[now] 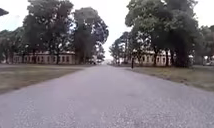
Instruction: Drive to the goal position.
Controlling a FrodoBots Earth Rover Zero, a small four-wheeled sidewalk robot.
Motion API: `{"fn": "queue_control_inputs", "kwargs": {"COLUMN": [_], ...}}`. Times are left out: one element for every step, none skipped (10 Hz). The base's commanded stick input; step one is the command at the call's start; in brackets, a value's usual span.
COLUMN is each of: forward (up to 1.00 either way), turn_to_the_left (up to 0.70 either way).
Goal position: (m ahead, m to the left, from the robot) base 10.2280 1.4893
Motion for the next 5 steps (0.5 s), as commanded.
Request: {"fn": "queue_control_inputs", "kwargs": {"forward": [0.85,0.85,0.85,0.85,0.85], "turn_to_the_left": [0.0,0.0,0.0,0.0,0.0]}}
